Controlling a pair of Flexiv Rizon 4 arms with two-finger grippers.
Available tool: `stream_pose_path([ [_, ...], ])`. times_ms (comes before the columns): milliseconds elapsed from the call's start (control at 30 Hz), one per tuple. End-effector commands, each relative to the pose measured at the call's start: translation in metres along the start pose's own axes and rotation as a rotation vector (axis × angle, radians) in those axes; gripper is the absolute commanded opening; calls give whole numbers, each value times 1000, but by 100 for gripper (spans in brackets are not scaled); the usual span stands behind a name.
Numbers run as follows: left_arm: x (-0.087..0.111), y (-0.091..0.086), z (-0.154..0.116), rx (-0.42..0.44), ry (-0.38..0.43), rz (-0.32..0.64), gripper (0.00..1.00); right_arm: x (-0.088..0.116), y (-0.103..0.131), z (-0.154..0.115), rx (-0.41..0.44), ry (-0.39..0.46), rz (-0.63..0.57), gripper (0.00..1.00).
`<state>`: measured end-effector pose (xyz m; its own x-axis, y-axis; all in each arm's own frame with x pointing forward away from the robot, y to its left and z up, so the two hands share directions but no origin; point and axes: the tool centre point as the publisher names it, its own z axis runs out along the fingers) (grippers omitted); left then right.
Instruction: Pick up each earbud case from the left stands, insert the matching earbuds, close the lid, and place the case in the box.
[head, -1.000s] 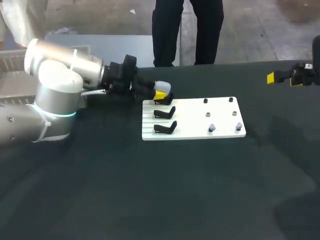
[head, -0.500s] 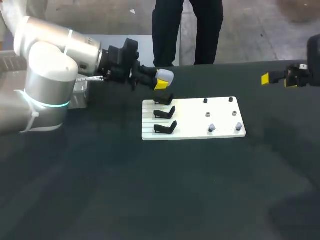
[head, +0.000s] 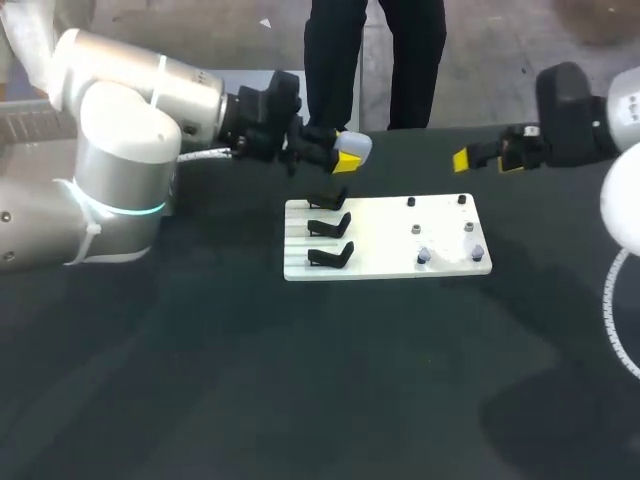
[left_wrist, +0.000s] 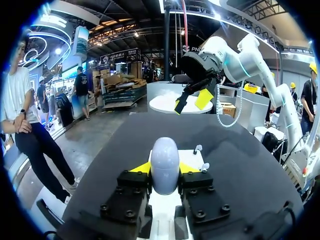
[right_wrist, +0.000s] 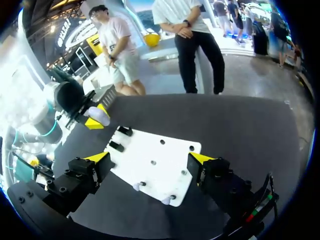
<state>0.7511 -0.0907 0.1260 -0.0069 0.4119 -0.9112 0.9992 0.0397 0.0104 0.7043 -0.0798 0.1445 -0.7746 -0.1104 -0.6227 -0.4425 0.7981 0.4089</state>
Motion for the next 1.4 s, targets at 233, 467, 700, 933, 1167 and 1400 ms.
stream_pose_path([
  [233, -19, 14, 33, 72, 27, 39, 0, -9, 23, 46, -111, 53, -41, 100],
  [467, -20, 4, 40, 101, 24, 53, 0, -12, 29, 60, -129, 81, -52, 100],
  [700, -18, -6, 36, 110, 7, 50, 0, -21, 29, 63, -126, 84, -54, 100],
  [933, -17, -12, 33, 107, -3, 51, 0, -28, 30, 65, -127, 84, -65, 100],
  [1167, -18, -19, 30, 112, -19, 59, 0, -34, 29, 68, -130, 87, -69, 100],
  [1400, -16, -24, 28, 100, -67, 46, 0, -39, 28, 59, -115, 72, -82, 100],
])
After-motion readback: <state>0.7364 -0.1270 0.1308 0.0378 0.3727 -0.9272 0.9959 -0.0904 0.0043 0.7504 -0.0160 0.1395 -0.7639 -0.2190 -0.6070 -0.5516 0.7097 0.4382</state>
